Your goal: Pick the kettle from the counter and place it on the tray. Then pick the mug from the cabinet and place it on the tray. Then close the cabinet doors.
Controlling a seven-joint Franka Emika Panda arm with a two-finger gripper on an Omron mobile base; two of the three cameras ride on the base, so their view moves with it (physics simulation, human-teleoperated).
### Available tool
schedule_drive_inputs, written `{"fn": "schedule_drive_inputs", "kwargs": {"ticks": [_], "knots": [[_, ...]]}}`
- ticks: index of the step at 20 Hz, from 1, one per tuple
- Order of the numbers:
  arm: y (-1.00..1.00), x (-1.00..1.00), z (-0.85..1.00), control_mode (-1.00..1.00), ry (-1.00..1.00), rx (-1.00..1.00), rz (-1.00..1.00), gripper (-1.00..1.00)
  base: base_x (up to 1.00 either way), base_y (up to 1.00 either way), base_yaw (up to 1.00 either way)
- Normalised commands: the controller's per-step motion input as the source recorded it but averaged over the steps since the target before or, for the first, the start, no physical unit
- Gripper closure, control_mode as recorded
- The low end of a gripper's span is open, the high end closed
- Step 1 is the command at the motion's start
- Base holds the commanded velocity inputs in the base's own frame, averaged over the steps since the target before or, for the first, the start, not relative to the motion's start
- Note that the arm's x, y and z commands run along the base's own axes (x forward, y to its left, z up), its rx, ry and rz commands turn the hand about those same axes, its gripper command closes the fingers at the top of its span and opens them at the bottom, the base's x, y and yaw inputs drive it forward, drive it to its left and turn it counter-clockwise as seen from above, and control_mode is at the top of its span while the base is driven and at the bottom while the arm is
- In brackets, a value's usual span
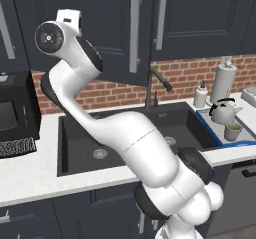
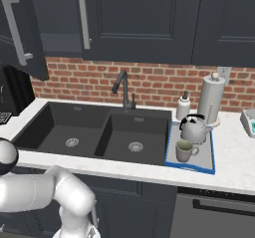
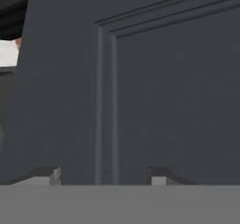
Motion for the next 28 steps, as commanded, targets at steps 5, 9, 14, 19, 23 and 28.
{"fn": "schedule_drive_inputs", "kwargs": {"ticks": [5, 9, 14, 19, 23, 28], "knots": [[-0.48, 0.98, 0.06, -1.0, 0.0, 0.07, 0.21, -1.0, 0.0, 0.0, 0.0], [-0.46, 0.98, 0.03, -1.0, 0.0, 0.07, 0.21, -1.0, 0.0, 0.0, 0.0], [-0.43, 0.91, 0.0, -1.0, 0.0, 0.07, 0.2, -1.0, 0.0, 0.0, 0.0], [-0.37, 0.76, 0.0, -1.0, 0.0, 0.1, 0.14, -1.0, 0.0, 0.0, 0.0], [-0.35, 0.74, -0.04, -1.0, 0.0, 0.09, 0.13, -1.0, 0.0, 0.0, 0.0], [-0.32, 0.69, -0.12, -1.0, 0.0, 0.08, 0.13, -1.0, 0.0, 0.0, 0.0]]}}
